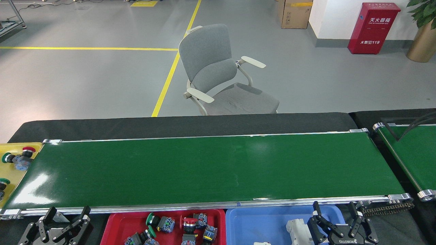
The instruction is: Pick switch part from conveyor to tray
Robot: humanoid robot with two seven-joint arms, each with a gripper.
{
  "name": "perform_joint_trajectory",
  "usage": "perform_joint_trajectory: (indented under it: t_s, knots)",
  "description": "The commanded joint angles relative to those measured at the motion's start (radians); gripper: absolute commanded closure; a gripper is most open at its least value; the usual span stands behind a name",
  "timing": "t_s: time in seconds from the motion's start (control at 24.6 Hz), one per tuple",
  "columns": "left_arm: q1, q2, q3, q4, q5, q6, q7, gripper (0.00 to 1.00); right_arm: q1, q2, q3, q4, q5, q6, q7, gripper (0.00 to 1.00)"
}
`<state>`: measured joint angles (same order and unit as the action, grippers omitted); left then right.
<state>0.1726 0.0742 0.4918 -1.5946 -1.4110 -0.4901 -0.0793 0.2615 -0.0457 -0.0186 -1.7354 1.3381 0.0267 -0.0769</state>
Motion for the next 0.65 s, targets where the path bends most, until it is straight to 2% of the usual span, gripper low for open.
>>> perform_joint_trajectory:
  t_s: [0.0, 0.61]
  knots:
    - [-0.005, 0.01, 0.005, -0.011, 0.006, 0.002, 0.009, 0.0, -0.007, -0.002, -0.003, -0.016, 0.001, -0.002, -0.001, 0.01]
    - [-0.002, -0.001, 0.004, -0.047, 0.006, 0.01, 0.009, 0.0, -0.007, 0.001, -0.006, -0.013, 0.001, 0.007, 0.002, 0.01]
